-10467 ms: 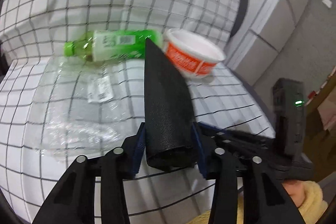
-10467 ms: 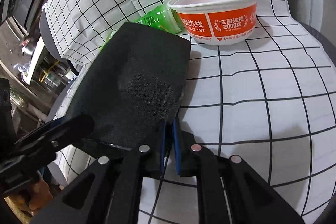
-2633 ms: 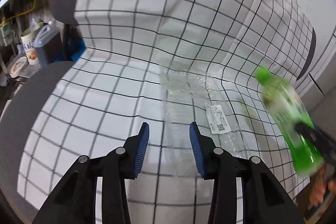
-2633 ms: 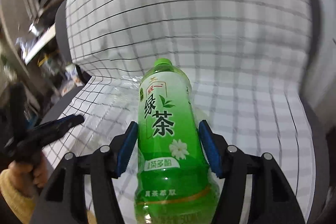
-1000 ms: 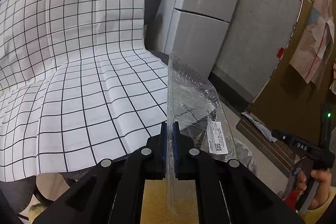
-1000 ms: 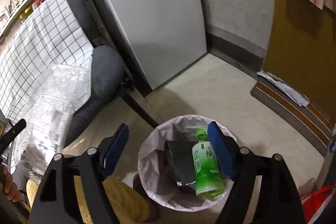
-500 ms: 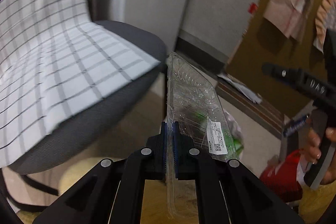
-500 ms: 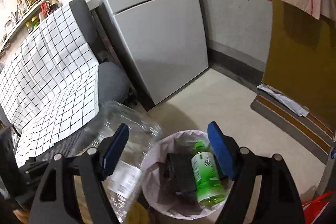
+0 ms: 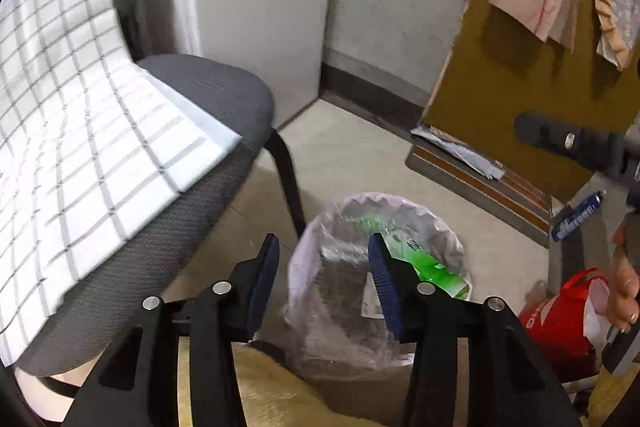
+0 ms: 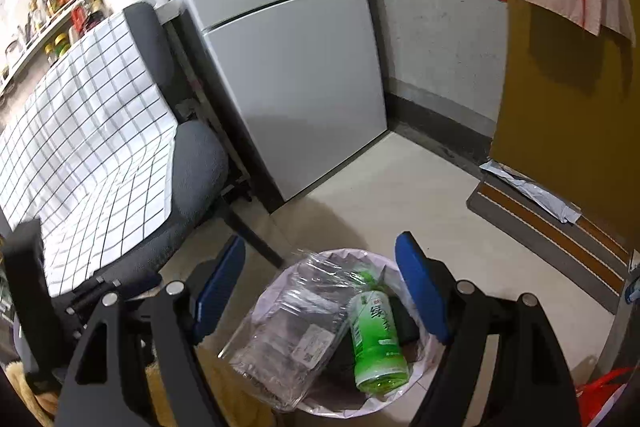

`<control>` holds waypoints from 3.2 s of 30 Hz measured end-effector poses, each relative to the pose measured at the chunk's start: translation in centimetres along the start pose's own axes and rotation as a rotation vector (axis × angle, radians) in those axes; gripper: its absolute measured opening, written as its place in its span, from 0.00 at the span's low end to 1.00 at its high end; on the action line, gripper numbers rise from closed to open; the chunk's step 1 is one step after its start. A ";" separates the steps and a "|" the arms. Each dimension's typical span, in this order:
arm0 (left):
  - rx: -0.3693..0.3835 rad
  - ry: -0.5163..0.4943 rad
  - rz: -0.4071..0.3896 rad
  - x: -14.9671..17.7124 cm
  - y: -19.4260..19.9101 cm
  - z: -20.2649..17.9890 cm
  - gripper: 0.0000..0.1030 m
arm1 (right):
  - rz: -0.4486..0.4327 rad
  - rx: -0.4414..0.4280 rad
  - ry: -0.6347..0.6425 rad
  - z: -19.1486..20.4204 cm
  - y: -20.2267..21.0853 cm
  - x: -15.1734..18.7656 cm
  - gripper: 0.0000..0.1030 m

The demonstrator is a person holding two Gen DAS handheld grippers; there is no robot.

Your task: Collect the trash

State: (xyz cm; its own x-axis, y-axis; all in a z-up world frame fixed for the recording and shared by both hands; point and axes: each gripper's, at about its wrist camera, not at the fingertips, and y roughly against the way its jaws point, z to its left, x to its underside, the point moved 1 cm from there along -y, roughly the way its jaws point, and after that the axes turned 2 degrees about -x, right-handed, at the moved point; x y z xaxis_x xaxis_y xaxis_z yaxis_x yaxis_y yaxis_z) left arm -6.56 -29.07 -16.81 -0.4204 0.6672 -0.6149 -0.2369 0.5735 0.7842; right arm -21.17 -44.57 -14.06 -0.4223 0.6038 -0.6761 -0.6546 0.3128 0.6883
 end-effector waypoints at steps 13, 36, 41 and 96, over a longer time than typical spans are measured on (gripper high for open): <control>-0.178 0.113 -0.062 -0.3 8.7 5.6 0.86 | 0.101 -0.068 0.174 6.8 2.2 0.7 0.94; -0.355 0.280 -0.148 -0.7 24.0 10.4 0.94 | -0.040 -0.152 0.437 15.1 12.5 -3.8 0.94; -0.385 0.288 -0.175 -0.6 25.4 10.8 0.94 | -0.059 -0.154 0.446 15.6 13.4 -4.0 0.94; -0.385 0.307 -0.180 -0.5 25.4 11.0 0.94 | -0.032 -0.148 0.446 15.5 12.1 -3.4 0.94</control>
State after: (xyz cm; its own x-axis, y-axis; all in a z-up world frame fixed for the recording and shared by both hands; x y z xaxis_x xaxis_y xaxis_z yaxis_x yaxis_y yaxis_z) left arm -2.75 -9.63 2.57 -0.5666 0.3709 -0.7358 -0.6100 0.4115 0.6772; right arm -17.93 -31.46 0.71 -0.6072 0.2112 -0.7660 -0.7406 0.1987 0.6419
